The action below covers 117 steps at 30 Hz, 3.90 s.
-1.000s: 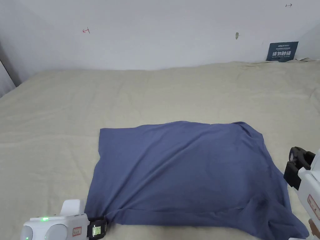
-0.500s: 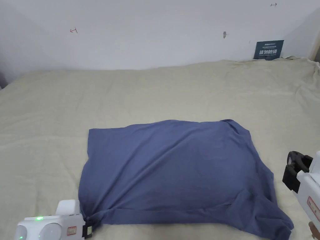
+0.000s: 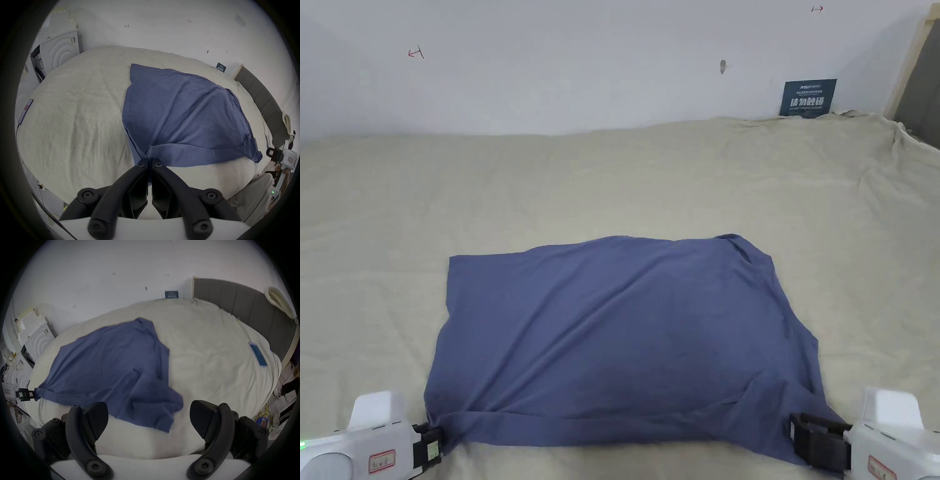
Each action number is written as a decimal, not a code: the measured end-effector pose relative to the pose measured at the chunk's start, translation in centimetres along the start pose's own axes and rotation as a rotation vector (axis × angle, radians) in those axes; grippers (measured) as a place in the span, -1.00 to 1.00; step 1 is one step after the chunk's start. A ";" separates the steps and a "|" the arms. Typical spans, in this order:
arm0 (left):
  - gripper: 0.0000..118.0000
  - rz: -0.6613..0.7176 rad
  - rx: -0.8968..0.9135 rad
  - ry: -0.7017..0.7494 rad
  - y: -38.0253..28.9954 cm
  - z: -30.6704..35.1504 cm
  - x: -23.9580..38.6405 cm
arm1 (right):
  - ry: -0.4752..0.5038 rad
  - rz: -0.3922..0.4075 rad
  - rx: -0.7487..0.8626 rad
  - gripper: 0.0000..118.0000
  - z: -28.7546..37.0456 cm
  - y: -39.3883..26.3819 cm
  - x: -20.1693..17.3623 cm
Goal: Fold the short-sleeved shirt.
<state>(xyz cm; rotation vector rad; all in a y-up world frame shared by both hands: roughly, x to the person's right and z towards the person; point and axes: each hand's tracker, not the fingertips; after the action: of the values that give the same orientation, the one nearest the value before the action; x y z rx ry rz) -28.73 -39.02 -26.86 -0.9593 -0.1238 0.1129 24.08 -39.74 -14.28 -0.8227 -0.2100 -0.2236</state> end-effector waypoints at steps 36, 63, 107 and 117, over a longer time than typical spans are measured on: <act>-1.00 0.078 0.117 -0.024 10.8 -1.5 -0.2 | 0.071 0.093 0.136 -0.92 -1.6 13.2 -3.2; -0.62 -0.067 -0.065 0.109 15.7 -15.2 1.9 | -0.037 0.029 -0.127 -0.84 -17.4 16.0 -3.7; -1.00 -0.046 -0.003 0.040 11.7 -5.3 1.4 | -0.018 0.131 0.472 -1.00 4.3 12.4 -4.3; -0.31 -0.086 -0.181 0.095 12.4 -11.9 1.9 | -0.010 0.125 0.406 -1.00 2.0 12.2 -4.2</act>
<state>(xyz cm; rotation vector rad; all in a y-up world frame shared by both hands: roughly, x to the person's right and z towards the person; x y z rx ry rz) -25.53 -41.29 -43.75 -1.1364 -0.0887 -0.0241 23.24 -29.71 -22.63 -0.4315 -0.2034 -0.0550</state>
